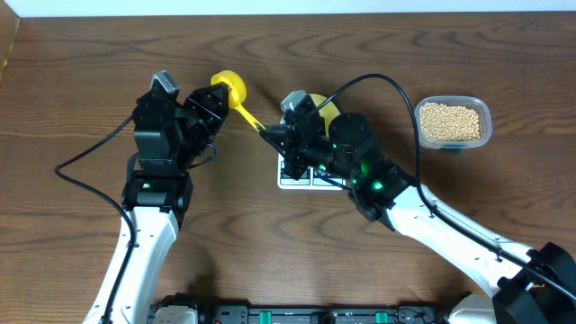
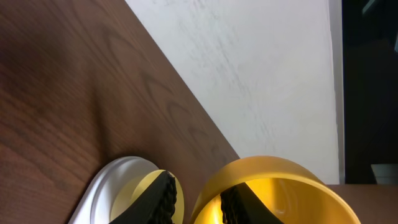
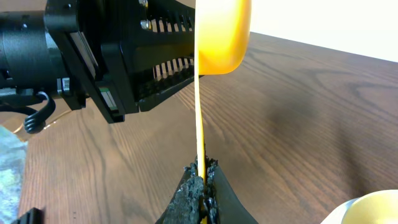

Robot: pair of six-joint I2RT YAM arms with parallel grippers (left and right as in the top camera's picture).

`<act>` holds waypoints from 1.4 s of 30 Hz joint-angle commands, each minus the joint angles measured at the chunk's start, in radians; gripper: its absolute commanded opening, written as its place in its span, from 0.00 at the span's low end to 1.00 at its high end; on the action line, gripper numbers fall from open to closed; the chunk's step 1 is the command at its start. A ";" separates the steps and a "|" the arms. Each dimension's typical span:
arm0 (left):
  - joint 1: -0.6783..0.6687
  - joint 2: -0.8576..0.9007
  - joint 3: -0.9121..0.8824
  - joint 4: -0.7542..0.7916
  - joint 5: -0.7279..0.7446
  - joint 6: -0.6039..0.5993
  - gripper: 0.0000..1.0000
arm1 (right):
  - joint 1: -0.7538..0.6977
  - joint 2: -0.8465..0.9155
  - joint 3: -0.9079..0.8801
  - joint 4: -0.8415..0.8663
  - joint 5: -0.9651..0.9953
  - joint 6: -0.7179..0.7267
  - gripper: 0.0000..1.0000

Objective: Scoop item into bowl and weigh 50g on scale
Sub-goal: 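Grasp the scoop handle with the right gripper beside the left gripper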

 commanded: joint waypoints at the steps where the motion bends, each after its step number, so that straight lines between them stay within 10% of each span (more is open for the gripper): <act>1: 0.004 -0.008 0.003 0.002 -0.013 0.018 0.26 | 0.008 -0.021 0.011 0.006 0.023 -0.062 0.01; 21: 0.004 -0.008 0.003 0.002 -0.013 0.018 0.07 | 0.008 -0.022 0.011 0.042 -0.011 -0.015 0.02; 28: 0.004 -0.008 0.003 0.031 -0.002 -0.027 0.07 | 0.004 -0.022 0.011 0.062 -0.007 0.065 0.56; 42: 0.004 -0.008 0.003 0.070 0.058 -0.228 0.07 | -0.055 -0.105 0.011 0.105 0.101 0.180 0.65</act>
